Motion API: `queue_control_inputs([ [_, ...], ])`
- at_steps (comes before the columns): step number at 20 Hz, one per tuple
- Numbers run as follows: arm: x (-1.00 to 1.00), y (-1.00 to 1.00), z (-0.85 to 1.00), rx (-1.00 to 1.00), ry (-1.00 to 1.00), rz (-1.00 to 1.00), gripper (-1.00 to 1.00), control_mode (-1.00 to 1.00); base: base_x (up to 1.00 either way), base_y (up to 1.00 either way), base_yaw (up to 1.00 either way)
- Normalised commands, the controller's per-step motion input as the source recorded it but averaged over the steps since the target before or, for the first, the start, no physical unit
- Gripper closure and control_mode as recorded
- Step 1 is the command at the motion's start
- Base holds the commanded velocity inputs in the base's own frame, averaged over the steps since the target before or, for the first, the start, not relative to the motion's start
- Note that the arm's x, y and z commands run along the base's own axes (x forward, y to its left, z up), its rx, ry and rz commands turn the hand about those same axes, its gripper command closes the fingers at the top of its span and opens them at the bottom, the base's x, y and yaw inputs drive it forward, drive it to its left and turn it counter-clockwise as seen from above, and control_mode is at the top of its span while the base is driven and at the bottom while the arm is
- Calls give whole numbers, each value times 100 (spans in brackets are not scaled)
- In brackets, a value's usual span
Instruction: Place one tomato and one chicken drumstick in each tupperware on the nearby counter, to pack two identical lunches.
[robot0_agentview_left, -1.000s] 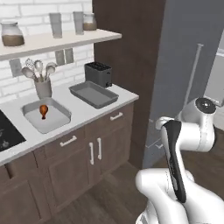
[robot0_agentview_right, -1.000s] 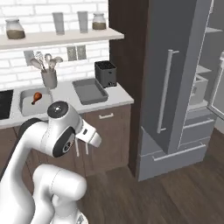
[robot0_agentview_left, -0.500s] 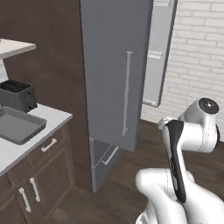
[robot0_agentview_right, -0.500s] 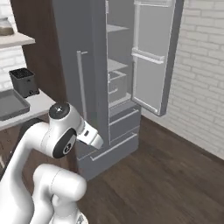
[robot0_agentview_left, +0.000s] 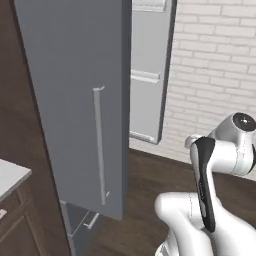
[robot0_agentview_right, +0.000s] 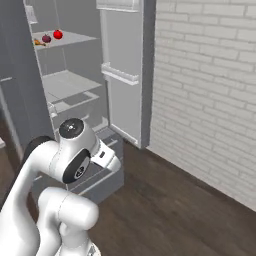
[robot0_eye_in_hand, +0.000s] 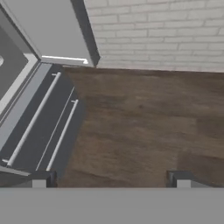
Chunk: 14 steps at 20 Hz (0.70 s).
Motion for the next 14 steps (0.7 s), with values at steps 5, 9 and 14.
queue_control_inputs([
  [5,0,0,0,0,0,0,-100,100,100,-88,9],
  [9,0,0,0,0,0,0,-100,100,67,-73,34],
  [14,0,0,0,0,0,0,-100,100,-32,-4,78],
])
